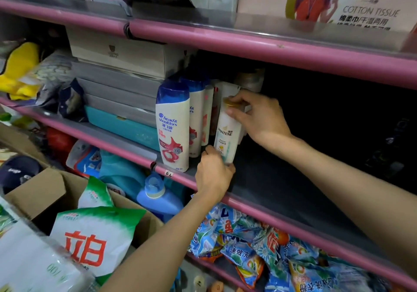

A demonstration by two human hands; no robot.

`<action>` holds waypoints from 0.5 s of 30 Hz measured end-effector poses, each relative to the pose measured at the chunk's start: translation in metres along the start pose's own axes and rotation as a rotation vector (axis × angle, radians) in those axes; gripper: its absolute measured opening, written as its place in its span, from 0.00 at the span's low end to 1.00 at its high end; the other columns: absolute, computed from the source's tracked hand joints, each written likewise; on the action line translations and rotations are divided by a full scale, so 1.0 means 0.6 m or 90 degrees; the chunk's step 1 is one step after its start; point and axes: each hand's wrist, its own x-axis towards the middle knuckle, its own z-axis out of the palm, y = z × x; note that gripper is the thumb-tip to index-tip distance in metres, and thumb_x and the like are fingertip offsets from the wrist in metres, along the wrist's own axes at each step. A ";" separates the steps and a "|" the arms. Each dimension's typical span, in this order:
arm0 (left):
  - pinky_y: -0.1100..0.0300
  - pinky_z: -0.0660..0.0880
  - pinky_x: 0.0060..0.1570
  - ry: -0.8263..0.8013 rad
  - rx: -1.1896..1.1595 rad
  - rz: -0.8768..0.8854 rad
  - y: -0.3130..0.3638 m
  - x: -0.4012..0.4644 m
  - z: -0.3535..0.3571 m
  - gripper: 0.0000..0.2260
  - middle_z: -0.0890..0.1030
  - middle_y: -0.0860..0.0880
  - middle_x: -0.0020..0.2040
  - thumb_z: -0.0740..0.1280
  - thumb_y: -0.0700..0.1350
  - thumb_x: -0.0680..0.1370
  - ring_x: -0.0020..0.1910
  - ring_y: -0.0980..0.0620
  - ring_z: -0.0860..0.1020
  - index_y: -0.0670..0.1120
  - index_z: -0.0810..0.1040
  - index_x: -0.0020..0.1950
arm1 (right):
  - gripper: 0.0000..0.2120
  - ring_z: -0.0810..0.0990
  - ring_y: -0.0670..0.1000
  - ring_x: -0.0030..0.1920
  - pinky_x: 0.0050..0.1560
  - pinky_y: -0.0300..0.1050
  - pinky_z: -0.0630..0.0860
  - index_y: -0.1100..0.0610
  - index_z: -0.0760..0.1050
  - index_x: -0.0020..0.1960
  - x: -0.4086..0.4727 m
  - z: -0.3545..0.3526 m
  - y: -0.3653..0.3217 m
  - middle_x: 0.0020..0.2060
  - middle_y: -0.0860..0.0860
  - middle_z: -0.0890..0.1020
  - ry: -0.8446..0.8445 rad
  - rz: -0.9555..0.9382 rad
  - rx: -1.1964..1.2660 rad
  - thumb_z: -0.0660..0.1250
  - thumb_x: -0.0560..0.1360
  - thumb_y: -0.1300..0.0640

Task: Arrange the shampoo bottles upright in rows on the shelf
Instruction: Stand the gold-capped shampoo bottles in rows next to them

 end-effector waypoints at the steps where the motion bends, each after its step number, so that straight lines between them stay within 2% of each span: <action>1: 0.49 0.76 0.45 0.005 -0.009 -0.006 0.000 0.003 0.002 0.21 0.77 0.40 0.55 0.71 0.47 0.71 0.53 0.37 0.78 0.40 0.67 0.56 | 0.09 0.80 0.49 0.53 0.54 0.45 0.77 0.51 0.79 0.53 0.006 0.003 0.000 0.53 0.46 0.83 0.000 -0.002 0.005 0.69 0.74 0.51; 5: 0.48 0.77 0.45 0.016 -0.032 -0.018 -0.004 0.016 0.005 0.20 0.78 0.40 0.56 0.71 0.47 0.72 0.54 0.38 0.78 0.41 0.67 0.56 | 0.07 0.81 0.49 0.53 0.55 0.45 0.76 0.54 0.80 0.51 0.024 0.015 0.002 0.52 0.47 0.84 0.013 -0.006 0.022 0.69 0.74 0.54; 11: 0.50 0.76 0.43 0.028 -0.030 -0.029 -0.009 0.023 0.007 0.19 0.79 0.41 0.55 0.70 0.49 0.73 0.53 0.39 0.79 0.42 0.69 0.57 | 0.08 0.81 0.48 0.52 0.55 0.46 0.77 0.53 0.81 0.51 0.037 0.024 0.005 0.51 0.47 0.84 0.017 -0.005 0.024 0.69 0.74 0.52; 15: 0.50 0.76 0.43 0.034 -0.023 -0.030 -0.008 0.024 0.009 0.20 0.79 0.41 0.56 0.70 0.50 0.73 0.54 0.39 0.79 0.42 0.69 0.58 | 0.08 0.80 0.49 0.50 0.53 0.44 0.76 0.54 0.80 0.52 0.037 0.025 0.005 0.51 0.49 0.84 0.013 -0.030 -0.005 0.68 0.75 0.52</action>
